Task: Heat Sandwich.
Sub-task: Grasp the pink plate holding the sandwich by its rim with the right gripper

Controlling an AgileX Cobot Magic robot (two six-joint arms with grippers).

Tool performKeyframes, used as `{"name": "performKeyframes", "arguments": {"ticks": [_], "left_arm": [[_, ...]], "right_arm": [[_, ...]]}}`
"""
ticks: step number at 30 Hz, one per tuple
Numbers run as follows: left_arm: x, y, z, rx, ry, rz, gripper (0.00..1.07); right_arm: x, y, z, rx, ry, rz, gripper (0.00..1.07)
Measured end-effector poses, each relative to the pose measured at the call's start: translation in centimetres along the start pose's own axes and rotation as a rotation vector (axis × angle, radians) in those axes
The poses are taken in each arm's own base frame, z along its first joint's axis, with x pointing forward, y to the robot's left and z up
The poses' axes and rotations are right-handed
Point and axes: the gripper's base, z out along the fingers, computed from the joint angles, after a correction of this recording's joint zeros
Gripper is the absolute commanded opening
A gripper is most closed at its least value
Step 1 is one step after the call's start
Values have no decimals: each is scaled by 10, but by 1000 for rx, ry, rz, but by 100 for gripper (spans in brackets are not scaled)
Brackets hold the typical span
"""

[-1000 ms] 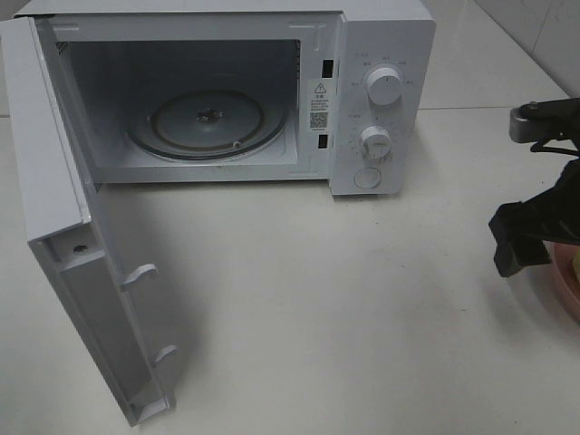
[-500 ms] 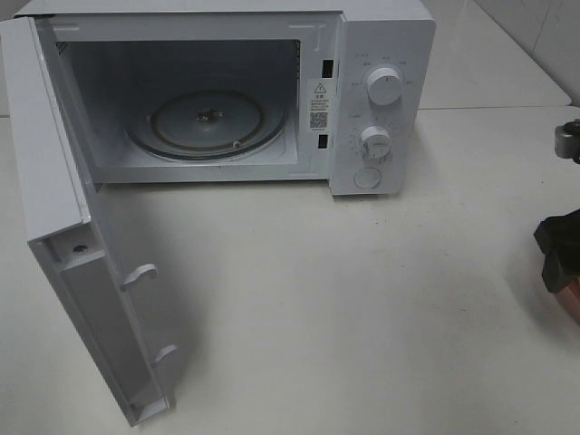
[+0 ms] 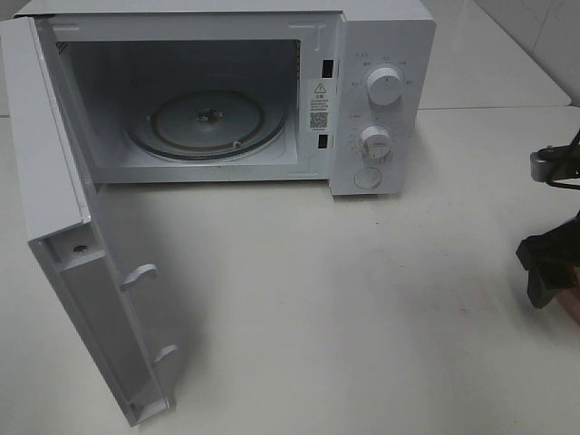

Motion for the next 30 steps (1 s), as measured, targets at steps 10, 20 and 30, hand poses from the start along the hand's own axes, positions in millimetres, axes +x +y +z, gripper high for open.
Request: {"name": "performKeyframes", "arguments": {"ticks": [10, 20, 30], "left_arm": [[0, 0, 0, 0, 0, 0, 100], [0, 0, 0, 0, 0, 0, 100], [0, 0, 0, 0, 0, 0, 100]], "right_arm": [[-11, 1, 17, 5, 44, -14, 85], [-13, 2, 26, 2, 59, -26, 84], [-12, 3, 33, 0, 88, -41, 83]]}}
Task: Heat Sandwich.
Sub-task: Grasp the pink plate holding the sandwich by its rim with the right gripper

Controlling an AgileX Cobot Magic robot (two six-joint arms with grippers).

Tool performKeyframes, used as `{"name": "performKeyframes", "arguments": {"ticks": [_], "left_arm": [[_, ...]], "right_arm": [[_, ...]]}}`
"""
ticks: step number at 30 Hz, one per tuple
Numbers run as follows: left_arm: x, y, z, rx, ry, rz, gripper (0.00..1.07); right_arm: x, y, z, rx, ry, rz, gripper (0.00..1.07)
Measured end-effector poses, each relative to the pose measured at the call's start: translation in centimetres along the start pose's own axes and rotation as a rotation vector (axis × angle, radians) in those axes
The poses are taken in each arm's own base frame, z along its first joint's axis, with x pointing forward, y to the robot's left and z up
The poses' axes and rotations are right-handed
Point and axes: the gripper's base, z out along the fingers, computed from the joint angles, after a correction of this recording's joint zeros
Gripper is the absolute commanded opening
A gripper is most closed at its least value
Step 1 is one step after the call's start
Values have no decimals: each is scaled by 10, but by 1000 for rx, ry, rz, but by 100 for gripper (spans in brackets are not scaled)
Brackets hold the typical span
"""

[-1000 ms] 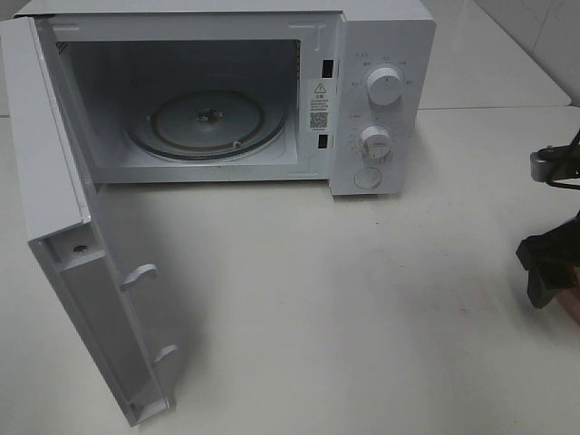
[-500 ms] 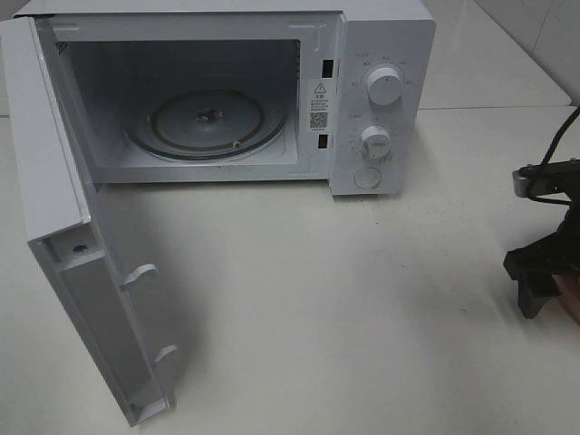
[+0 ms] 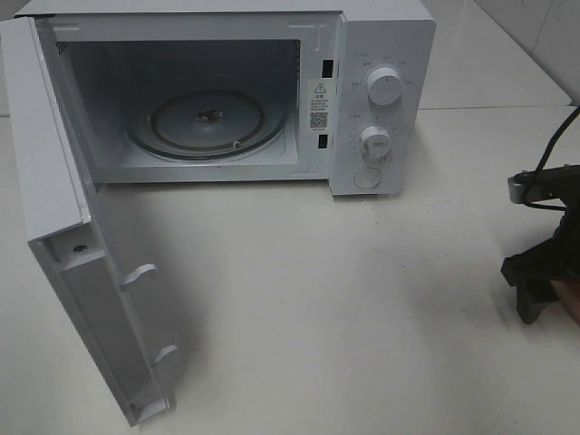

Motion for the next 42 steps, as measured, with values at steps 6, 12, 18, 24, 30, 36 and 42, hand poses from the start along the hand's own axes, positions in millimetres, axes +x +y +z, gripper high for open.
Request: {"name": "performKeyframes", "arguments": {"ticks": [6, 12, 18, 24, 30, 36, 42], "left_arm": [[0, 0, 0, 0, 0, 0, 100], [0, 0, 0, 0, 0, 0, 100], [0, 0, 0, 0, 0, 0, 100], [0, 0, 0, 0, 0, 0, 100], [0, 0, 0, 0, 0, 0, 100], [0, 0, 0, 0, 0, 0, 100], [0, 0, 0, 0, 0, 0, 100]], "right_arm": [[0, 0, 4, -1, 17, -2, 81], [0, 0, 4, 0, 17, -3, 70], [0, -1, 4, 16, 16, 8, 25], [0, -3, 4, 33, 14, 8, 0], [-1, -3, 3, 39, 8, 2, 0], [-1, -3, 3, 39, 8, 2, 0], [-1, -3, 3, 39, 9, -4, 0]]}}
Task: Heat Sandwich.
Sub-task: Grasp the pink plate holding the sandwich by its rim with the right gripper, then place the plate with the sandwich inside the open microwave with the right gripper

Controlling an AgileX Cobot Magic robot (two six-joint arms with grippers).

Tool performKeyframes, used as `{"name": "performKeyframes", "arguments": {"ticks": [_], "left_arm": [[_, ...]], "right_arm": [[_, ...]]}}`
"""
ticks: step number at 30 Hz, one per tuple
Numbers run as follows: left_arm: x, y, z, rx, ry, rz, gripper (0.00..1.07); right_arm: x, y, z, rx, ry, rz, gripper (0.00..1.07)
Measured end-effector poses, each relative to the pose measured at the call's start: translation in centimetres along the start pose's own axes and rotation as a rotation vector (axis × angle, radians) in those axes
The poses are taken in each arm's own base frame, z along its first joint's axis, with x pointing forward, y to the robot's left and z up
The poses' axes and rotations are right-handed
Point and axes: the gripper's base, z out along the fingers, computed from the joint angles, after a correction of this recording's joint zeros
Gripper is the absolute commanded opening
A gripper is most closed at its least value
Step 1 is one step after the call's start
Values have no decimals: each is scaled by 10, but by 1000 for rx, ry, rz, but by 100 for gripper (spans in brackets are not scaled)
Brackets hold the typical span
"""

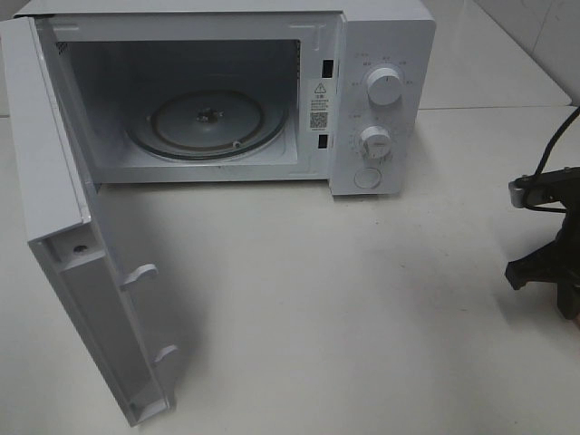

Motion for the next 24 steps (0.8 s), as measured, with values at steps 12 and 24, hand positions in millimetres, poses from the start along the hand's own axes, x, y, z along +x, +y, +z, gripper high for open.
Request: {"name": "performKeyframes", "arguments": {"ticks": [12, 24], "left_arm": [[0, 0, 0, 0, 0, 0, 100], [0, 0, 0, 0, 0, 0, 100]], "right_arm": [[-4, 4, -8, 46, 38, -51, 0], [-4, 21, -13, 143, 43, -101, 0]]}}
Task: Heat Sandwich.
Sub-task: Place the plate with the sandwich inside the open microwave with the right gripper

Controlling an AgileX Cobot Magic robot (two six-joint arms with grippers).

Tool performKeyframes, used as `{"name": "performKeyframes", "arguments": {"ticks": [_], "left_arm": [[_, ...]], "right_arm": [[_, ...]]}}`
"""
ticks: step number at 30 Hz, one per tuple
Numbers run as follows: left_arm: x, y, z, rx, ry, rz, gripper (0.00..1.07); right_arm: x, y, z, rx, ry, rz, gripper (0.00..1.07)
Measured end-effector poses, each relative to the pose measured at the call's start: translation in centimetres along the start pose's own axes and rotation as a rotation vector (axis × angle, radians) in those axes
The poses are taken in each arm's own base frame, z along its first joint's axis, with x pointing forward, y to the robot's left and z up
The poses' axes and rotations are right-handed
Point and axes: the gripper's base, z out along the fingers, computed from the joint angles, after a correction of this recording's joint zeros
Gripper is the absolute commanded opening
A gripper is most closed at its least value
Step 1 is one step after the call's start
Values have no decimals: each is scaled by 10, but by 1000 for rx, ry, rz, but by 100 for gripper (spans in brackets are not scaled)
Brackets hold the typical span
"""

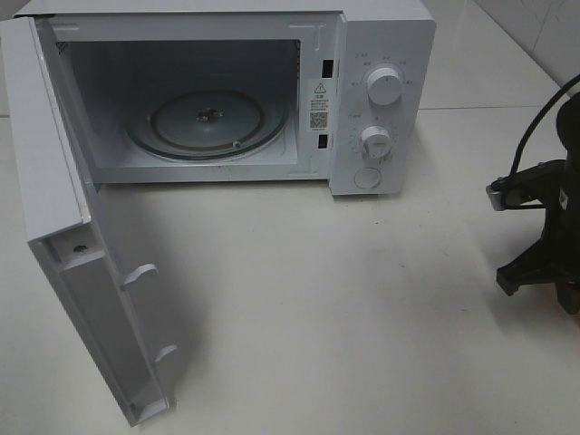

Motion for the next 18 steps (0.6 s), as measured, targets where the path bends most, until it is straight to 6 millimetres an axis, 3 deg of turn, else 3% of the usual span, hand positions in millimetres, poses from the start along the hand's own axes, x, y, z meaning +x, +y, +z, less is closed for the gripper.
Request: {"name": "performKeyframes", "arguments": {"ticks": [13, 18], "left_arm": [[0, 0, 0, 0, 0, 0, 100], [0, 0, 0, 0, 0, 0, 100]], "right_arm": [[1, 17, -6, 21, 9, -68, 0], [4, 23, -17, 32, -7, -92, 0]]}}
